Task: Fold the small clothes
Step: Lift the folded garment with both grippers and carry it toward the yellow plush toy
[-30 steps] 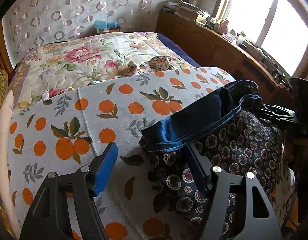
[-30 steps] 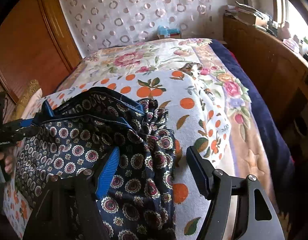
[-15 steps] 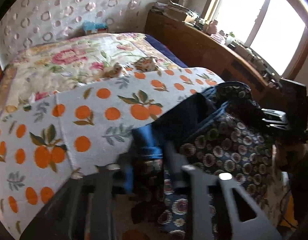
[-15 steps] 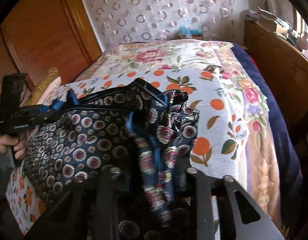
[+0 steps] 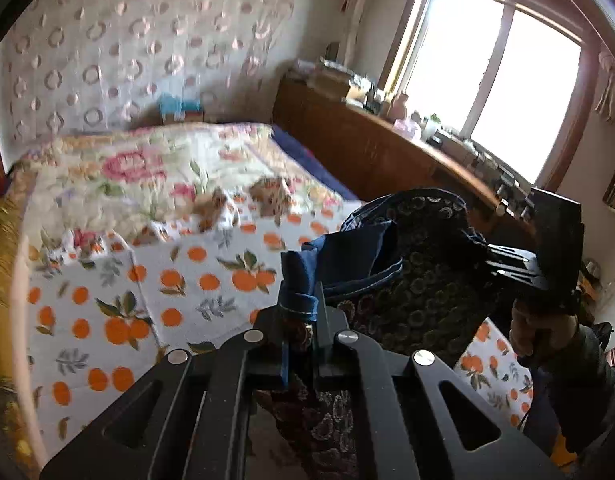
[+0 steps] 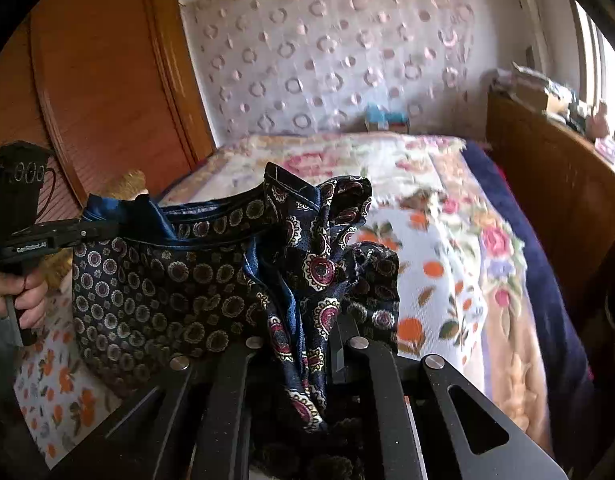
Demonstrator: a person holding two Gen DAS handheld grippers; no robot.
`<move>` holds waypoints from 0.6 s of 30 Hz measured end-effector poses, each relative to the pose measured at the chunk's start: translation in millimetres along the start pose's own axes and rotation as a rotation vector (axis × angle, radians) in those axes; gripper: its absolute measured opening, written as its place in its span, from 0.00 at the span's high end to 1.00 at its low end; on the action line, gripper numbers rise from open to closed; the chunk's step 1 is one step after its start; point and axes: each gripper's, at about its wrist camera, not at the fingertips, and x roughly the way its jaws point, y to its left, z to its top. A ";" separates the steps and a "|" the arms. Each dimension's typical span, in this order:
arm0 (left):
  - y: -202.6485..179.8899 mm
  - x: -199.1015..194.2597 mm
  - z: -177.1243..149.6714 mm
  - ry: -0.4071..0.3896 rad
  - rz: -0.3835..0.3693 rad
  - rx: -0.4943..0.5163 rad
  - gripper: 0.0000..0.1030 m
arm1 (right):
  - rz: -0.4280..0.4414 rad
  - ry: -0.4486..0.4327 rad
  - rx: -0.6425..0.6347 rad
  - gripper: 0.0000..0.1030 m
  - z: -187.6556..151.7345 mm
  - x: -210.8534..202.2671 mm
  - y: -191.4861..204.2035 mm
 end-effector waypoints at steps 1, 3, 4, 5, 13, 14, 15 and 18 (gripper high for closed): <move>0.3 -5.8 1.2 -0.013 0.005 0.002 0.93 | 0.005 -0.010 -0.010 0.90 2.5 -2.5 3.3; 3.7 -19.1 3.5 -0.043 0.022 -0.003 0.93 | 0.011 -0.033 -0.046 0.90 9.3 -6.2 11.9; 5.5 -24.7 4.3 -0.055 0.031 -0.006 0.93 | 0.015 -0.044 -0.060 0.90 12.2 -7.4 16.0; 8.0 -30.7 5.5 -0.069 0.044 -0.009 0.93 | 0.023 -0.054 -0.073 0.90 15.4 -7.7 20.2; 43.7 -86.5 2.0 -0.170 0.172 -0.047 0.93 | 0.102 -0.094 -0.218 0.90 48.7 7.9 59.9; 47.9 -92.6 0.4 -0.179 0.192 -0.050 0.93 | 0.112 -0.095 -0.235 0.90 51.4 12.3 63.7; 53.3 -99.1 -1.6 -0.188 0.215 -0.056 0.93 | 0.124 -0.095 -0.253 0.90 56.9 19.0 69.3; 68.1 -114.7 -6.0 -0.210 0.259 -0.076 0.93 | 0.159 -0.096 -0.303 0.90 70.4 34.7 83.4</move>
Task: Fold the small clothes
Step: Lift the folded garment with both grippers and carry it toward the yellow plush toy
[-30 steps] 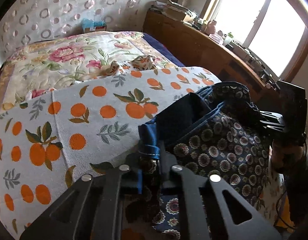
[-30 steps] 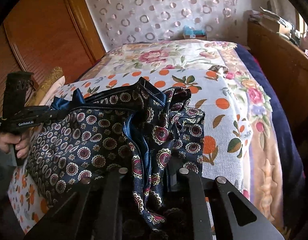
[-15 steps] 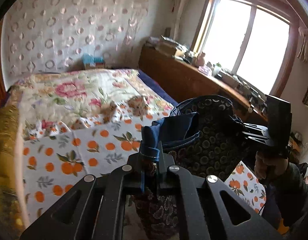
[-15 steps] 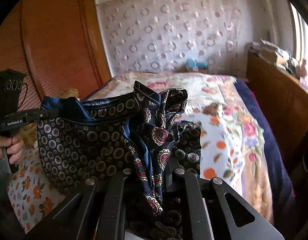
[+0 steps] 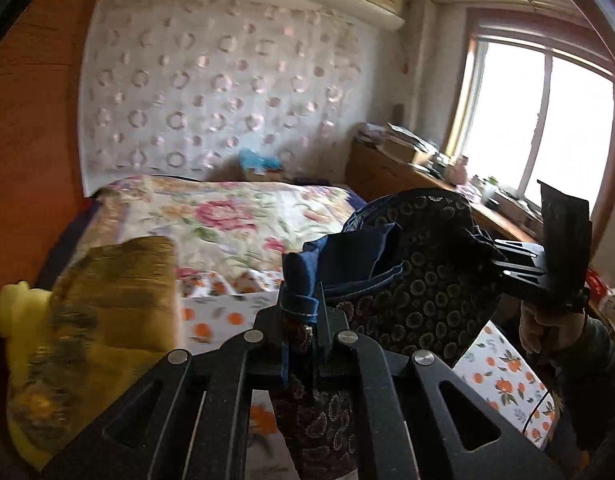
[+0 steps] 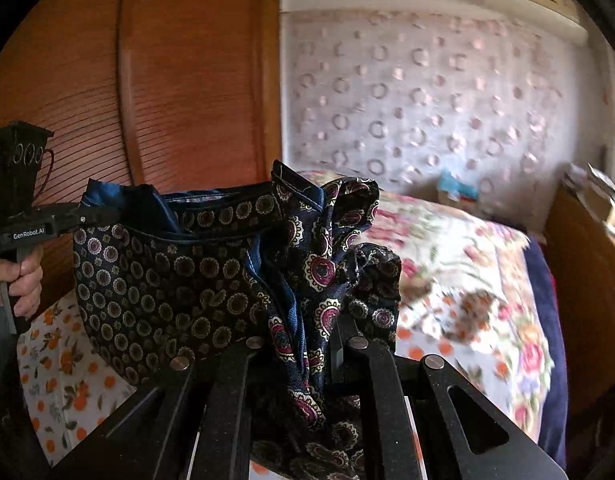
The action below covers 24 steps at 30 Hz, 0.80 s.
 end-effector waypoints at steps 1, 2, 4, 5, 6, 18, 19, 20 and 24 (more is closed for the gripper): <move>4.4 -2.5 0.0 -0.007 0.014 -0.006 0.93 | 0.012 -0.001 -0.016 0.90 5.3 6.0 4.2; 11.9 -7.1 0.1 -0.016 0.030 -0.015 0.93 | 0.021 -0.002 -0.030 0.90 9.4 11.0 6.5; 22.7 -14.0 -0.8 -0.028 0.054 -0.028 0.93 | 0.044 -0.007 -0.060 0.90 19.8 20.6 11.3; 28.4 -16.6 -1.1 -0.034 0.065 -0.034 0.93 | 0.051 -0.010 -0.075 0.90 24.1 23.9 11.1; 34.9 -20.3 -1.6 -0.042 0.079 -0.042 0.93 | 0.059 -0.012 -0.094 0.90 29.8 31.1 10.3; 97.6 -58.2 -27.6 -0.109 0.205 -0.158 0.93 | 0.187 -0.013 -0.349 0.90 101.7 92.9 39.8; 103.0 -58.8 -32.2 -0.106 0.223 -0.169 0.93 | 0.197 -0.008 -0.372 0.90 107.1 99.0 44.7; 110.7 -58.4 -38.2 -0.103 0.238 -0.188 0.93 | 0.207 -0.002 -0.401 0.90 112.3 107.8 50.4; 127.8 -56.3 -60.7 -0.074 0.297 -0.239 0.93 | 0.248 0.038 -0.466 0.90 123.8 142.9 64.9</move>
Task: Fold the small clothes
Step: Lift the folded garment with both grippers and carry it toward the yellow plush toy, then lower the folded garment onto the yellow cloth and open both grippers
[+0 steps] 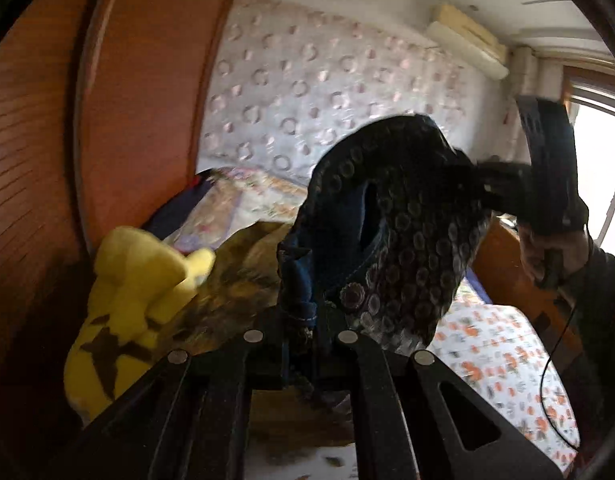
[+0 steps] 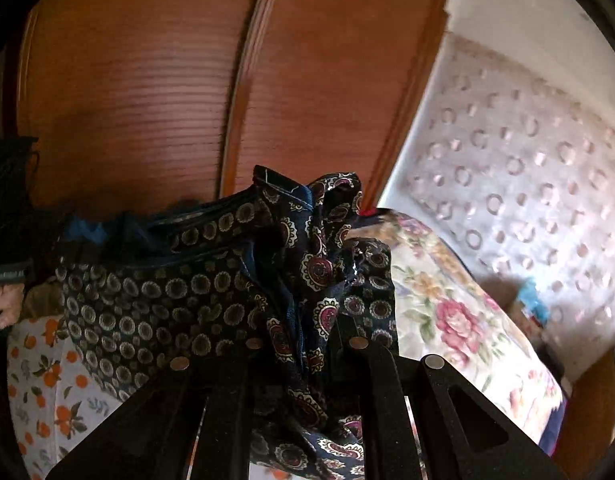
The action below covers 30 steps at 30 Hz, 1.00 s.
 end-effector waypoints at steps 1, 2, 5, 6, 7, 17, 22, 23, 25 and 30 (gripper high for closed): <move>5.1 3.2 -3.7 0.007 0.017 -0.011 0.93 | 0.007 0.008 -0.006 0.90 2.2 8.4 -0.1; 11.5 7.7 -9.1 0.018 0.026 -0.027 0.93 | 0.017 0.015 -0.011 0.90 5.0 20.5 0.5; 26.2 19.9 -20.8 0.053 0.062 -0.056 0.93 | 0.028 0.038 -0.022 0.87 9.1 48.2 0.2; 30.6 21.8 -25.3 0.064 0.072 -0.061 0.93 | 0.026 0.048 -0.013 0.86 8.6 54.7 -1.7; 33.4 24.4 -28.6 0.075 0.077 -0.066 0.93 | 0.027 0.061 0.005 0.81 8.5 62.8 -3.4; 50.2 25.1 -42.5 0.109 0.110 -0.094 0.93 | -0.013 0.098 0.187 0.51 -29.2 81.0 -22.8; 51.8 26.0 -41.1 0.116 0.125 -0.095 0.93 | 0.004 0.128 0.216 0.51 -39.3 84.5 -13.2; 51.3 25.3 -40.9 0.115 0.129 -0.092 0.93 | 0.019 0.134 0.229 0.51 -39.5 85.9 -14.5; 50.2 24.8 -40.8 0.115 0.137 -0.082 0.92 | 0.054 0.149 0.244 0.51 -38.8 98.4 -14.0; 44.8 23.7 -39.1 0.114 0.160 -0.057 0.90 | 0.067 0.208 0.270 0.50 -49.2 135.6 -14.9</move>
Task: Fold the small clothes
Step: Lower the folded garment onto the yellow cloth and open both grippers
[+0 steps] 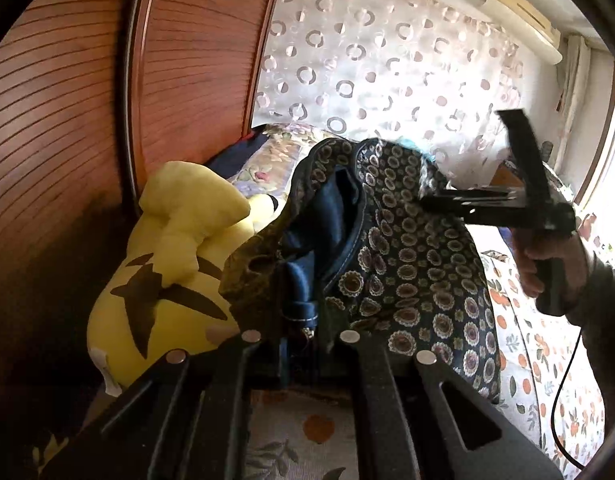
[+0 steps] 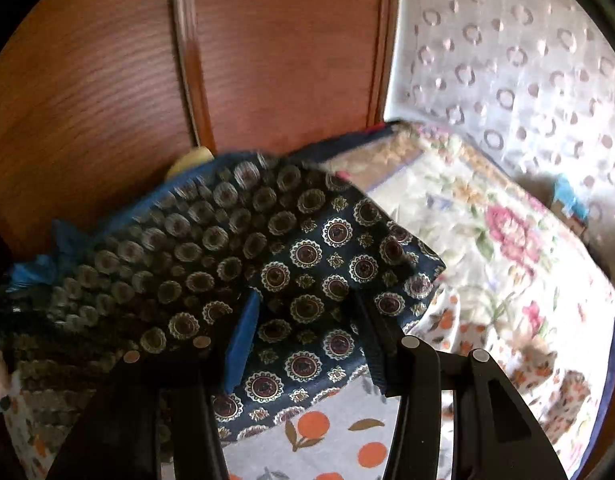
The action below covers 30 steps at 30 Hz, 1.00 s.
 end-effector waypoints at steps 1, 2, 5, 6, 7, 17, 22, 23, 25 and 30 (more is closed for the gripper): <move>-1.9 -1.1 0.5 -0.003 0.013 0.009 0.90 | -0.002 -0.006 0.013 0.49 1.0 5.0 -0.6; -4.7 -2.5 0.9 -0.001 0.026 0.022 0.89 | 0.000 -0.019 0.023 0.48 2.4 5.7 -0.9; -8.9 -10.7 1.0 -0.016 0.036 0.039 0.79 | -0.010 -0.030 0.050 0.48 3.6 -1.4 -0.1; -10.4 -15.3 1.0 -0.028 0.039 0.045 0.73 | -0.018 -0.035 0.052 0.48 0.9 -5.3 1.7; -11.7 -19.8 0.7 -0.039 0.041 0.053 0.70 | -0.026 -0.044 0.054 0.48 -0.9 -11.4 3.8; -34.5 -58.5 -4.3 -0.113 0.047 0.131 0.17 | -0.033 -0.136 0.077 0.48 -47.3 -73.4 43.9; -50.3 -72.5 -10.4 -0.119 0.036 0.170 0.13 | -0.043 -0.173 0.097 0.46 -70.6 -100.5 59.1; -53.3 -74.6 -12.2 -0.119 0.032 0.176 0.13 | -0.047 -0.180 0.103 0.45 -76.3 -106.8 62.5; -59.7 -78.7 -17.1 -0.120 0.033 0.186 0.13 | -0.055 -0.192 0.113 0.41 -88.9 -118.6 67.7; -74.2 -83.3 -33.5 -0.094 -0.001 0.209 0.13 | -0.088 -0.213 0.145 0.29 -127.8 -151.0 76.7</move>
